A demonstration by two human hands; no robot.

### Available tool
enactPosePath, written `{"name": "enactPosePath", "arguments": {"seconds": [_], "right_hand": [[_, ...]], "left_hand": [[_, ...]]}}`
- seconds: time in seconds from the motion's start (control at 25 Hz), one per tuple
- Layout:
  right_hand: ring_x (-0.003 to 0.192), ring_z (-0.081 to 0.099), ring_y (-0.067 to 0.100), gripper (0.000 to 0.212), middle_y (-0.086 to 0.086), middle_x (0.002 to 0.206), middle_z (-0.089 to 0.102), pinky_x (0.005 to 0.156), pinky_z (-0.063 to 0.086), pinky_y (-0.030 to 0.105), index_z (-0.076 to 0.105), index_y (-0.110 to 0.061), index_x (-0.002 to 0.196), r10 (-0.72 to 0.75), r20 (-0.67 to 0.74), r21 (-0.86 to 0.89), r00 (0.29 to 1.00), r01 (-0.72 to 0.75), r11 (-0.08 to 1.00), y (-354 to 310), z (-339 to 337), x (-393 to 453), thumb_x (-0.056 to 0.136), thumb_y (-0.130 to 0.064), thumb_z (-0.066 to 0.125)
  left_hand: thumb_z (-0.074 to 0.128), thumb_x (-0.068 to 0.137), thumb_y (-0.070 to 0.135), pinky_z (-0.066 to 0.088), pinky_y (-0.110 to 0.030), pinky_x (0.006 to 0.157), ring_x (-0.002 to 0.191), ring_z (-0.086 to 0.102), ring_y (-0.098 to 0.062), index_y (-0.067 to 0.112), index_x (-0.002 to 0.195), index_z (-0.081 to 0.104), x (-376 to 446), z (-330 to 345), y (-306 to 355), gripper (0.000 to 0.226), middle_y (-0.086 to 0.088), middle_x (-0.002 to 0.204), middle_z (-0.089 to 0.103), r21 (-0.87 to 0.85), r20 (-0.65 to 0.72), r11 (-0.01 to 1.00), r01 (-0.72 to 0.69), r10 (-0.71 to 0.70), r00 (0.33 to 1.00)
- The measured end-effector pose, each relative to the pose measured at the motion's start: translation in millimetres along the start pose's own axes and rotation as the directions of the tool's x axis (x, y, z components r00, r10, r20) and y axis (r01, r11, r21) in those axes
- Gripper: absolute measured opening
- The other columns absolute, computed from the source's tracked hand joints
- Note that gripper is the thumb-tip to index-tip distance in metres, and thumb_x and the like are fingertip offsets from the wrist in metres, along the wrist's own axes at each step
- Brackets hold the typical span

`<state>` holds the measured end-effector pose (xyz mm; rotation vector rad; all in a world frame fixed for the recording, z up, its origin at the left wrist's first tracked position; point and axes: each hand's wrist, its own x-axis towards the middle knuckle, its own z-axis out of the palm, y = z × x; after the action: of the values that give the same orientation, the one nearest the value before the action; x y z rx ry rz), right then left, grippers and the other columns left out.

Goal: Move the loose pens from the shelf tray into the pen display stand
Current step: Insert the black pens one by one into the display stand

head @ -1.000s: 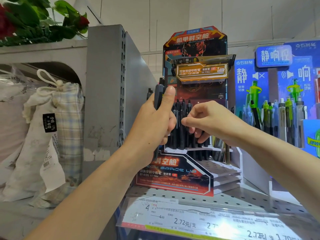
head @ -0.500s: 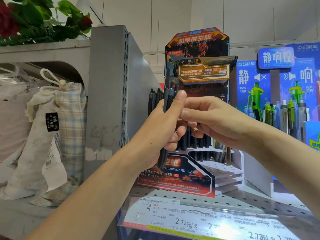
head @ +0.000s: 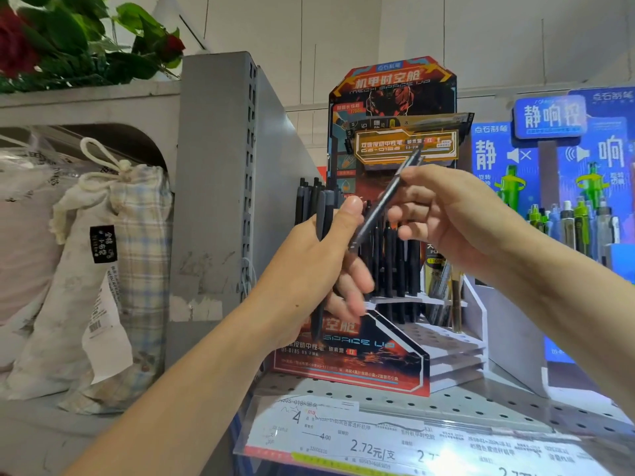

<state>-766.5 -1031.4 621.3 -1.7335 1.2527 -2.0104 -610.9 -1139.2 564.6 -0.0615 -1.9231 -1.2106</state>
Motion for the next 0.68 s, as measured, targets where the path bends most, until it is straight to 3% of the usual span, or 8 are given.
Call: {"name": "enactPosePath", "arguments": {"seconds": [0.16,0.28,0.36,0.52,0.68], "right_hand": [[0.058,0.065,0.020,0.009,0.006,0.067,0.064,0.050,0.055,0.028,0.056,-0.008,0.090,-0.013,-0.115,-0.069,0.993,0.005,0.998,11,0,1,0.098,-0.012,0.057],[0.064,0.070,0.025,0.013,0.001,0.065,0.068,0.055,0.058,0.031,0.057,-0.010,0.088,-0.054,-0.089,-0.219,0.995,0.034,0.975,21,5,-2,0.099,-0.013,0.062],[0.067,0.072,0.027,0.014,0.000,0.067,0.069,0.058,0.059,0.033,0.057,-0.011,0.087,-0.087,-0.061,-0.312,0.994,0.064,0.948,24,10,-3,0.099,-0.015,0.063],[0.066,0.071,0.026,0.012,0.004,0.069,0.067,0.060,0.061,0.036,0.059,-0.008,0.091,-0.112,-0.033,-0.413,0.993,0.089,0.907,26,13,-4,0.099,-0.015,0.063],[0.067,0.072,0.028,0.015,0.009,0.071,0.069,0.062,0.062,0.039,0.059,0.000,0.096,-0.090,-0.029,-0.451,0.995,0.068,0.890,26,13,-7,0.099,-0.015,0.064]], "left_hand": [[0.047,0.092,0.068,0.028,-0.014,0.035,0.038,0.030,-0.006,0.020,0.098,0.062,2,-8,0,0.051,0.005,0.052,0.038,-0.017,-0.207,0.995,-0.096,0.090,0.974],[0.040,0.092,0.072,0.025,-0.017,0.034,0.041,0.026,-0.006,0.020,0.094,0.053,4,-12,5,0.053,0.006,0.057,0.036,-0.175,-0.246,0.979,-0.103,0.058,0.967],[0.038,0.097,0.056,0.025,-0.018,0.035,0.045,0.025,-0.007,0.020,0.091,0.051,5,-13,5,0.038,0.005,0.060,0.037,-0.243,-0.240,0.964,-0.112,0.052,0.969],[0.038,0.100,0.030,0.029,-0.021,0.040,0.050,0.031,-0.007,0.019,0.094,0.053,6,-12,1,0.020,0.006,0.064,0.043,-0.163,-0.287,0.976,-0.144,0.093,0.953],[0.043,0.105,0.034,0.036,-0.022,0.050,0.055,0.041,-0.006,0.024,0.100,0.056,5,-10,-2,0.017,0.004,0.074,0.049,-0.008,-0.321,0.986,-0.165,0.154,0.934]]}}
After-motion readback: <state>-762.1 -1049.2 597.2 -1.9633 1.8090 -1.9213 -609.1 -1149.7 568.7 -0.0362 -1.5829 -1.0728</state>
